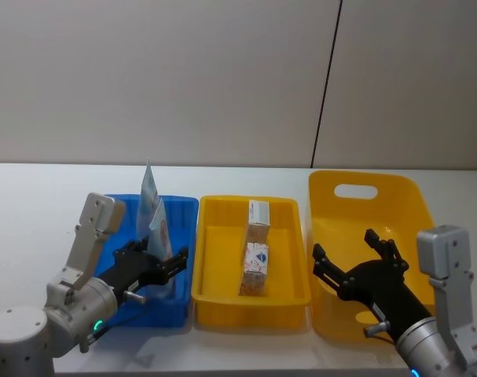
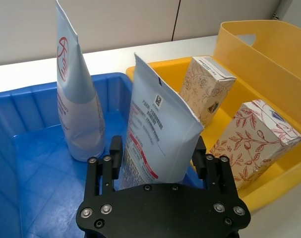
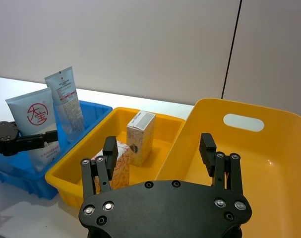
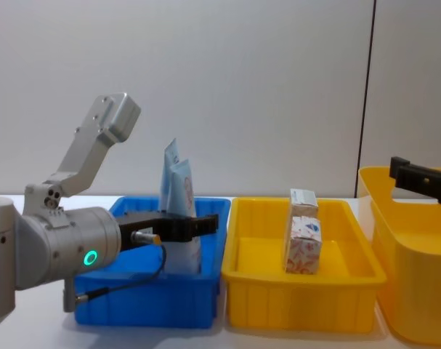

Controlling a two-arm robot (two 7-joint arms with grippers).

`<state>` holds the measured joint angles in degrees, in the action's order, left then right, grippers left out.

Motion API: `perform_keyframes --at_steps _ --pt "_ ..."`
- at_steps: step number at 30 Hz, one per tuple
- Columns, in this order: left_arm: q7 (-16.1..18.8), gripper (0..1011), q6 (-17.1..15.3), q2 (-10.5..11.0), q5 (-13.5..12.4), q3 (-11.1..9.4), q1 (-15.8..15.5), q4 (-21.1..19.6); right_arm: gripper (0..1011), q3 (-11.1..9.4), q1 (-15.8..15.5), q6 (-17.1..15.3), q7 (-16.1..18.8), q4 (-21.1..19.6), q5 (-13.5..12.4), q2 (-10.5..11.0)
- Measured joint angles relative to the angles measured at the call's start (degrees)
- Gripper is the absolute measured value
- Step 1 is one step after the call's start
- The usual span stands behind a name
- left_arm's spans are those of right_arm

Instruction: Bimanual collaborative sorting of washing and personal care products

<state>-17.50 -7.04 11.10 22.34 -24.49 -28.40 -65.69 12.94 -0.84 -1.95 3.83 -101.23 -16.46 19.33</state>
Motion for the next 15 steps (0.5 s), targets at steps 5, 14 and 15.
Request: perform_keyframes --at_steps 5,14,15 --pt "-0.3 708 0.1 -0.3 0.0 -0.1 -0.5 0.7 1003 0.0 0.0 0.0 0.0 0.0 0.0 0.0" --pt "-0.7 509 0.1 -0.6 0.0 -0.1 -1.1 1.6 1003 0.0 0.0 0.0 0.0 0.0 0.0 0.0" --pt "-0.7 499 0.1 -0.7 -0.1 -0.1 -1.1 1.7 1003 0.0 0.0 0.0 0.0 0.0 0.0 0.0"
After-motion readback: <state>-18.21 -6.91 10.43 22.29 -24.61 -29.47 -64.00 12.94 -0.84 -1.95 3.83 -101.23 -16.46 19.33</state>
